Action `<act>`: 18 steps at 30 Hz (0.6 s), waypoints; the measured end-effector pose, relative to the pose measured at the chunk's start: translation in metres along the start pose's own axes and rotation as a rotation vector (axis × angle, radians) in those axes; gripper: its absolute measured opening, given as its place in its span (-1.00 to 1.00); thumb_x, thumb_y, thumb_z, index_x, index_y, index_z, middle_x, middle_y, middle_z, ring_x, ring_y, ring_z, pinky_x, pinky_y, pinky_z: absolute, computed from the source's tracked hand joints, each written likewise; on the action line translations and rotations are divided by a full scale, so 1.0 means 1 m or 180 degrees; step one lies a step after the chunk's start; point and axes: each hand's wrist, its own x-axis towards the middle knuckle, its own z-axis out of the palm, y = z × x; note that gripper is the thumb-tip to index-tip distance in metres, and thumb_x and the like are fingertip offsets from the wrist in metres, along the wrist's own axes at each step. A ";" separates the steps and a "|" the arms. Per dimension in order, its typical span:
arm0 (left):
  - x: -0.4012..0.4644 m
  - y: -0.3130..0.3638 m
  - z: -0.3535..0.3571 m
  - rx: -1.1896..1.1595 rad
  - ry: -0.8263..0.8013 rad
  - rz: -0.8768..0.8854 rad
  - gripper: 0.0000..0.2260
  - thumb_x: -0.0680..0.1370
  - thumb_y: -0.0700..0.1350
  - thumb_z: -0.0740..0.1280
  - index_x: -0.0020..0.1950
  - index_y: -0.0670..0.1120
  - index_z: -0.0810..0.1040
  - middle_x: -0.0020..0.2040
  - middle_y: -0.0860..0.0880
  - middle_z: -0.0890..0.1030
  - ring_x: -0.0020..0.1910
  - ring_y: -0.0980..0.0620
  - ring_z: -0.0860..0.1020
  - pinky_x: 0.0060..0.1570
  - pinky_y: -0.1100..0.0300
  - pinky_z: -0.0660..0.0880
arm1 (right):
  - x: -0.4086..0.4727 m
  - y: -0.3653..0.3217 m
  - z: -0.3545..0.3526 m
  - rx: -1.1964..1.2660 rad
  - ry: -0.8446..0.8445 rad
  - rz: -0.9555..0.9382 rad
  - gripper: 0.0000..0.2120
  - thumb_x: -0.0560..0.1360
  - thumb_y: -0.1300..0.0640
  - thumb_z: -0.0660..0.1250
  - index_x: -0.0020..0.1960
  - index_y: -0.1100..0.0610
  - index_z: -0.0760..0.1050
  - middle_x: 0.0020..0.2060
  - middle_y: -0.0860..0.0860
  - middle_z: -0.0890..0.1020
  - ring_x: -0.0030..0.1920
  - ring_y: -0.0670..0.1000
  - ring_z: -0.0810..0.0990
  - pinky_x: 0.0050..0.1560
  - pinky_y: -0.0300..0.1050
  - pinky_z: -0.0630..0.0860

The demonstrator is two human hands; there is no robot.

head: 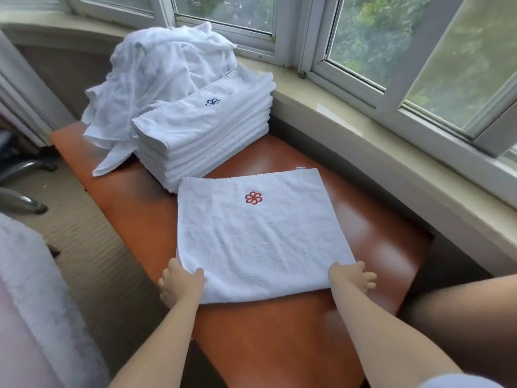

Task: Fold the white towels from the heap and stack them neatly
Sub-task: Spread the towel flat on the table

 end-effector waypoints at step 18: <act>-0.100 -0.095 0.008 -0.3128 0.0273 -0.1397 -0.78 0.49 -0.22 0.40 0.06 -0.33 0.57 -0.10 -0.19 0.60 -0.22 -0.12 0.58 -0.16 0.09 0.54 | 0.004 0.103 -0.055 0.1802 -0.0323 0.0086 -0.67 0.56 0.23 0.22 0.30 0.29 0.42 0.18 0.22 0.56 0.16 0.25 0.55 0.01 -0.01 0.47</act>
